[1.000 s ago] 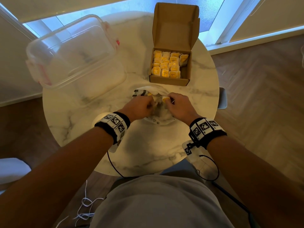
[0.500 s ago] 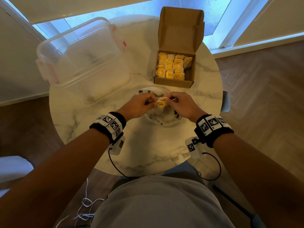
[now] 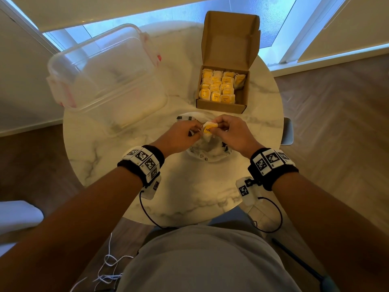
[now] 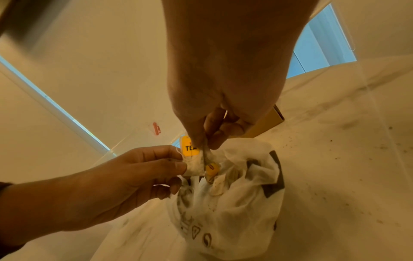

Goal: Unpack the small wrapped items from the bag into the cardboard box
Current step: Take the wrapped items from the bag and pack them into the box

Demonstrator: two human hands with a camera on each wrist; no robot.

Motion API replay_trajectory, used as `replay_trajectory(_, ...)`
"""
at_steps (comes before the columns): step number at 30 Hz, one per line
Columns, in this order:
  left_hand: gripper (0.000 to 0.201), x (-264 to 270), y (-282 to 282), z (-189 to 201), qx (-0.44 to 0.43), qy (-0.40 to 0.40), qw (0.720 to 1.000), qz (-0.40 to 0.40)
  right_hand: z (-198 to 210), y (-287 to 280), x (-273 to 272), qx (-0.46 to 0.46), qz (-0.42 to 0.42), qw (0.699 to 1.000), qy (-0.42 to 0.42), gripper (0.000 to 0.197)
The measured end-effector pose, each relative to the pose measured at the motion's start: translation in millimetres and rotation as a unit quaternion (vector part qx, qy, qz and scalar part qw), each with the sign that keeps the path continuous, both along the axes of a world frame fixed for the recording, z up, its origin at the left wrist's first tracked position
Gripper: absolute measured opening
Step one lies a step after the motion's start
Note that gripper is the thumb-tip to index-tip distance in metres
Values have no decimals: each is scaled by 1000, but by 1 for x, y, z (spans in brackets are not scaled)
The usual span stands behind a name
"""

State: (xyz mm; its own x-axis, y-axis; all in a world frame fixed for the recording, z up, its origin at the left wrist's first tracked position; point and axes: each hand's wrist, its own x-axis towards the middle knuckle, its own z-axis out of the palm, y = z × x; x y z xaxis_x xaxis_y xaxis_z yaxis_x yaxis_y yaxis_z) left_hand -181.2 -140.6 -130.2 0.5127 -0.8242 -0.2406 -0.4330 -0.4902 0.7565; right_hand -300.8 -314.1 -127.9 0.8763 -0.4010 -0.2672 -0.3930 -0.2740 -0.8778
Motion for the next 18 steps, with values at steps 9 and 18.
replay_trajectory(9,17,16,-31,17,-11,-107,993,-58,17,-41,10,-83,-8,996,-32,16)
replay_trajectory(18,26,42,-91,14,-20,-142,989,-21,10,-121,52,-231,-32,972,0,15)
